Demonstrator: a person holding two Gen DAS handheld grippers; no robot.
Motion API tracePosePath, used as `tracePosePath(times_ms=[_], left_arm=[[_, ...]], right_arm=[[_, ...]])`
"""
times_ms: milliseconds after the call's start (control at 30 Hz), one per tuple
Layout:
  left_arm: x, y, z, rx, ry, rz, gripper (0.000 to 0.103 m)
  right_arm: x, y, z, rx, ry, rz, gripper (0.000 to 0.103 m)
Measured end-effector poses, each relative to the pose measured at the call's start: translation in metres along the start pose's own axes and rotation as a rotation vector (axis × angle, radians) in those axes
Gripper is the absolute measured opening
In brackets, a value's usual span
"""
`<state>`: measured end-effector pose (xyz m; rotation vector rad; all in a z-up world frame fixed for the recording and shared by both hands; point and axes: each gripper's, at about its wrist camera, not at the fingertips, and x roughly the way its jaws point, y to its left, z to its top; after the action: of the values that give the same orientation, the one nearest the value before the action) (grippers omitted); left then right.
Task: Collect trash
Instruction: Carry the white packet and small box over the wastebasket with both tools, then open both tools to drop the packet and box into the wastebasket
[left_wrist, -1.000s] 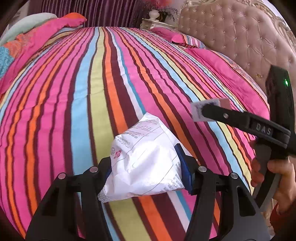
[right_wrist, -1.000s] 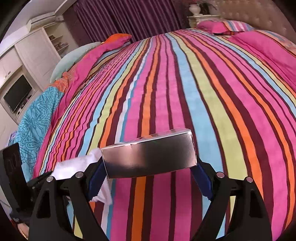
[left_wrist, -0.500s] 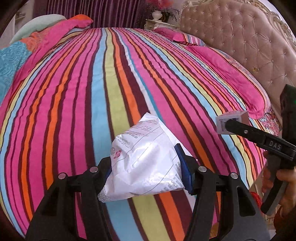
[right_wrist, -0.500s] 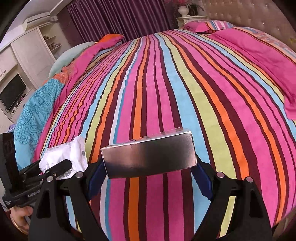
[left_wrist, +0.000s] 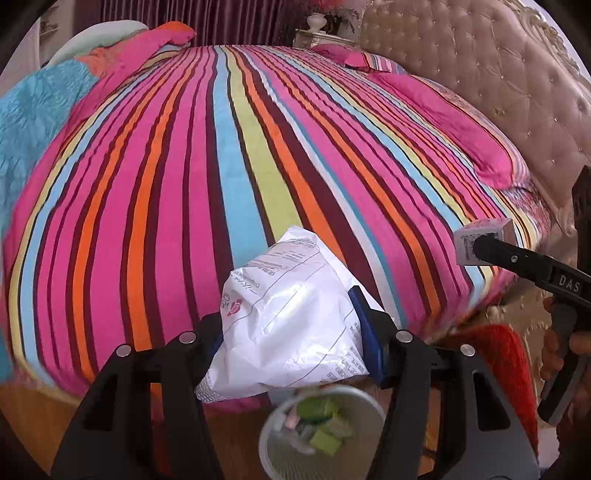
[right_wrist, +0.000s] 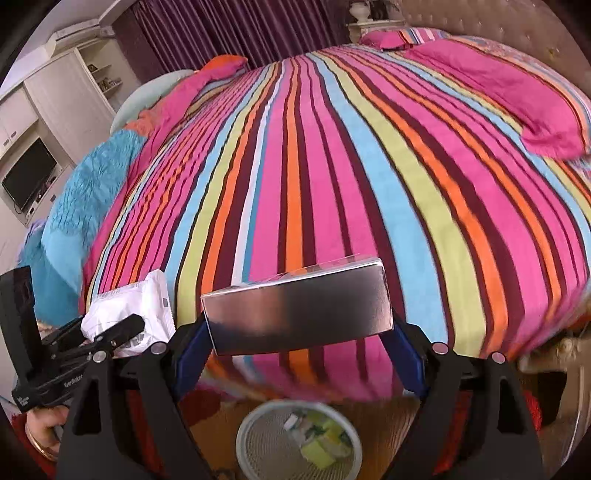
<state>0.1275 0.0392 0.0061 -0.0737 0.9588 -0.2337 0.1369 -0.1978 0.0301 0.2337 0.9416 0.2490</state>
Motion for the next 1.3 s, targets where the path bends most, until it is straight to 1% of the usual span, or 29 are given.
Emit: tracePosePath(times_ms=[167,267,333,400,467,533,600,667,767,833,867,933,1133,1300], left_arm=[[-0.02,-0.011,-0.048,0.011,0.024,-0.001,0.057],[-0.022,-0.017,-0.074,0.005,0.069,-0.014,0.057],[-0.015,-0.018,-0.093,-0.005,0.118,-0.024,0.057],[-0.007,-0.021,-0.104,-0.01,0.158,-0.021,0.057],[0.005,-0.022,-0.116,-0.018,0.204,-0.025,0.057],[0.02,-0.022,-0.126,-0.03,0.264,-0.025,0.057],[0.036,-0.022,-0.136,-0.03,0.321,-0.006,0.057],[0.053,-0.02,-0.143,-0.041,0.384,-0.01,0.057],[0.07,-0.022,-0.15,-0.043,0.455,-0.006,0.057],[0.082,-0.023,-0.154,-0.046,0.501,-0.01,0.057],[0.089,-0.023,-0.157,-0.052,0.529,-0.021,0.057],[0.103,-0.021,-0.164,-0.07,0.587,-0.025,0.057],[0.129,-0.018,-0.175,-0.09,0.685,-0.009,0.057],[0.146,-0.023,-0.187,-0.077,0.763,-0.012,0.057]], right_arm=[[-0.014,0.012,-0.04,0.014,0.049,0.026,0.08],[-0.012,0.019,-0.067,0.011,0.112,0.031,0.08],[0.001,0.017,-0.086,0.036,0.19,0.028,0.08],[0.02,0.01,-0.105,0.094,0.28,0.036,0.08],[0.039,0.002,-0.119,0.129,0.357,0.016,0.08],[0.056,-0.005,-0.129,0.167,0.429,0.006,0.08],[0.072,-0.014,-0.136,0.223,0.49,0.015,0.08],[0.087,-0.022,-0.142,0.258,0.543,-0.004,0.08],[0.108,-0.032,-0.149,0.308,0.606,-0.028,0.08],[0.118,-0.034,-0.154,0.33,0.633,-0.044,0.08],[0.121,-0.029,-0.164,0.337,0.643,-0.051,0.08],[0.129,-0.027,-0.172,0.349,0.663,-0.062,0.08],[0.156,-0.034,-0.193,0.41,0.75,-0.075,0.08],[0.171,-0.039,-0.208,0.437,0.82,-0.081,0.08]])
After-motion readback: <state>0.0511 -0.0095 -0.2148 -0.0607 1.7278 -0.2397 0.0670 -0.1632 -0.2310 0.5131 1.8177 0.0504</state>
